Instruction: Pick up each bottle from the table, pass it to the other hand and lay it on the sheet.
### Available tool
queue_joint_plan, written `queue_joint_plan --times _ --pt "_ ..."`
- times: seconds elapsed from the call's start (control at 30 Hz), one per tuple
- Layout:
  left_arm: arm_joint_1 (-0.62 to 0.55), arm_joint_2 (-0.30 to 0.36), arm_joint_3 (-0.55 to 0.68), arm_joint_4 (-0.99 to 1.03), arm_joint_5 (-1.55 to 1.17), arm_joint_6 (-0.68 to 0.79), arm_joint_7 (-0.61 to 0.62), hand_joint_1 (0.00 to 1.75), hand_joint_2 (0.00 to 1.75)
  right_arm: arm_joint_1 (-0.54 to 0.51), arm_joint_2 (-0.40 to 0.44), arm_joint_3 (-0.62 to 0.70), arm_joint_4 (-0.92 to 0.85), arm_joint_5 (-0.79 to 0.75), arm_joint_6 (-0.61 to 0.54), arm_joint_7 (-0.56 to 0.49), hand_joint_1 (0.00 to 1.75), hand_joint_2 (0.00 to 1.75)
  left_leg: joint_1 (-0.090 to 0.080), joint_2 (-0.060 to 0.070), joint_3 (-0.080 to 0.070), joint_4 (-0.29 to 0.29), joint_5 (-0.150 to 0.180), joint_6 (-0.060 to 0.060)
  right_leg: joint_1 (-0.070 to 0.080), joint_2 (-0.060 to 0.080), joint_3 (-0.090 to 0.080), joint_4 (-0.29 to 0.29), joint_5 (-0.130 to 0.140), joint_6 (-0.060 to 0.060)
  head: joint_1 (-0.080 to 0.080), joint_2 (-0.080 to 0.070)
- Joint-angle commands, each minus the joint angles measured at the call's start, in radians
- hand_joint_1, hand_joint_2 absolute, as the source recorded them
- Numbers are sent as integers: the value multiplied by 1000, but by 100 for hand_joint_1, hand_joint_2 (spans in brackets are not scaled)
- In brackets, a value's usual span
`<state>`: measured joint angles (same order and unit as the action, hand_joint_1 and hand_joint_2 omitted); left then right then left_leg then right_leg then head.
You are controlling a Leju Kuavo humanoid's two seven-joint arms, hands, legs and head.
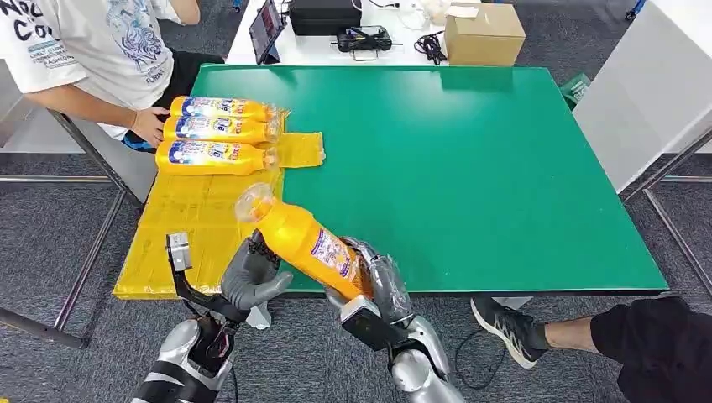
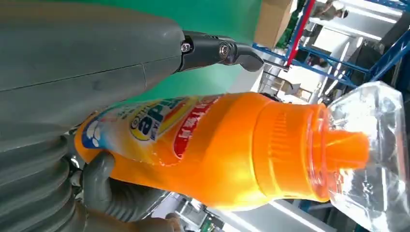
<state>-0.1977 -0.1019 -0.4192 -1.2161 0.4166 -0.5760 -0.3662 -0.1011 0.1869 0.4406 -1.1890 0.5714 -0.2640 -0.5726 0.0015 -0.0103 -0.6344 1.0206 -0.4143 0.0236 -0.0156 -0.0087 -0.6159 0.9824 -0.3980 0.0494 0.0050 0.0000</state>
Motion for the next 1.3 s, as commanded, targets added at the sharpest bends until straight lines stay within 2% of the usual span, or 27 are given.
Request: queue_joint_plan --times 0.03,0.07,0.1,0.13,0.17,0.2,0.3,0.33,0.4,0.43,0.47,0.57,0.6,0.63,0.67,0.73,0.9,1.07,1.1,1.13,1.23,1.27,1.3 --pt "-36 42 -41 30 -1 -2 1 0 175 -43 -13 27 70 -6 -3 -5 164 175 1 2 5 -1 -2 -1 1 2 5 -1 -1 -2 0 0" --pt "-34 46 -49 24 -4 -9 -3 0 175 -43 -14 32 74 -5 1 -5 164 175 1 2 4 -1 -2 -1 1 2 4 -1 -1 -2 0 0" --pt "-34 46 -49 24 -4 -9 -3 0 175 -43 -14 32 74 -5 1 -5 164 175 1 4 11 -1 -5 -2 2 3 10 -2 -3 -3 0 0" --pt "-28 49 -52 17 -7 -8 -3 0 175 -44 -12 36 80 -7 6 -5 161 175 1 2 5 -1 -2 -1 1 2 5 -1 -1 -2 0 0" --pt "-26 50 -54 15 -9 -8 -4 0 175 -45 -12 39 82 -7 8 -5 166 175 0 1 3 -1 -1 -1 0 1 3 -1 -1 -1 0 0" --pt "-24 50 -57 16 -11 -7 -4 0 175 -49 -9 49 91 -7 14 -5 164 175 1 2 6 -1 -2 -1 1 2 6 -1 -2 -2 0 0" --pt "-31 46 -64 30 -19 0 -4 0 175 -64 -4 79 121 10 22 -2 161 175 1 2 4 -1 -2 -1 1 2 4 -1 -1 -2 0 0" --pt "-35 45 -65 36 -24 4 -3 0 175 -70 -2 87 133 12 26 -1 164 175 1 3 7 -1 -3 -2 1 3 6 -1 -2 -3 0 0" --pt "-40 45 -68 43 -31 8 -6 0 175 -83 1 111 164 23 33 7 164 175 1 2 3 -1 -1 -1 1 2 3 -1 0 -2 0 0" --pt "-39 45 -67 45 -32 9 -6 0 175 -84 5 115 174 19 36 7 159 175 1 3 6 -1 -2 -1 1 3 5 -1 -1 -2 0 0" --pt "-35 39 -50 50 -21 26 -8 0 175 -101 -3 159 234 37 118 46 162 175 1 2 5 -1 -2 -1 1 2 4 -1 -1 -2 0 0" --pt "-31 39 -43 58 -24 21 -5 0 175 -108 0 176 290 38 106 28 162 175 1 2 4 -1 -1 -1 1 2 4 -2 0 -1 0 0" --pt "-29 38 -43 61 -30 19 -6 0 175 -112 2 176 300 35 103 22 162 175 2 4 12 -2 -4 -2 2 4 11 -2 -2 -4 0 0" --pt "-29 37 -43 62 -34 18 -6 0 175 -113 2 177 302 34 106 22 161 175 1 2 5 -1 -2 -1 1 2 5 -2 -1 -2 0 0" --pt "-29 37 -43 62 -34 18 -6 0 175 -113 2 177 302 34 106 22 161 175 1 3 9 -2 -3 -2 1 2 9 -2 -2 -2 0 0" --pt "-28 36 -43 62 -34 19 -6 0 175 -115 2 177 300 34 108 22 161 175 1 0 4 -1 -1 -1 1 0 4 -1 -1 -1 0 0" --pt "-30 34 -43 64 -37 22 -5 0 175 -117 3 179 298 34 112 22 164 175 1 2 7 -1 -2 -1 1 2 7 -2 -2 -2 0 0" --pt "-36 29 -43 71 -48 17 -8 0 175 -133 9 210 338 40 147 30 164 175 1 1 3 -1 -1 -1 1 1 3 -1 -1 -2 0 0" --pt "-38 27 -43 75 -46 14 -8 0 175 -137 10 215 349 42 151 31 166 175 2 3 10 -1 -4 -2 2 3 9 -1 -3 -4 0 0" --pt "-40 27 -42 78 -45 11 -8 0 175 -141 11 220 361 43 155 32 168 175 1 1 5 -1 -1 -1 1 1 5 -1 -1 -2 0 0" --pt "-42 22 -34 79 -34 2 -12 0 175 -149 11 227 387 46 162 35 166 175 1 1 4 -1 -1 -1 1 0 4 -1 -1 -1 0 0" --pt "-41 18 -27 78 -30 5 -12 148 175 -152 11 227 396 48 158 36 162 175 1 1 6 -1 -2 -1 1 1 6 -1 -2 -2 0 0" --pt "-40 18 -27 74 -29 2 -14 175 175 -151 10 221 394 45 154 35 162 175 1 0 4 -1 -1 -1 1 0 4 -1 -1 -1 0 0"
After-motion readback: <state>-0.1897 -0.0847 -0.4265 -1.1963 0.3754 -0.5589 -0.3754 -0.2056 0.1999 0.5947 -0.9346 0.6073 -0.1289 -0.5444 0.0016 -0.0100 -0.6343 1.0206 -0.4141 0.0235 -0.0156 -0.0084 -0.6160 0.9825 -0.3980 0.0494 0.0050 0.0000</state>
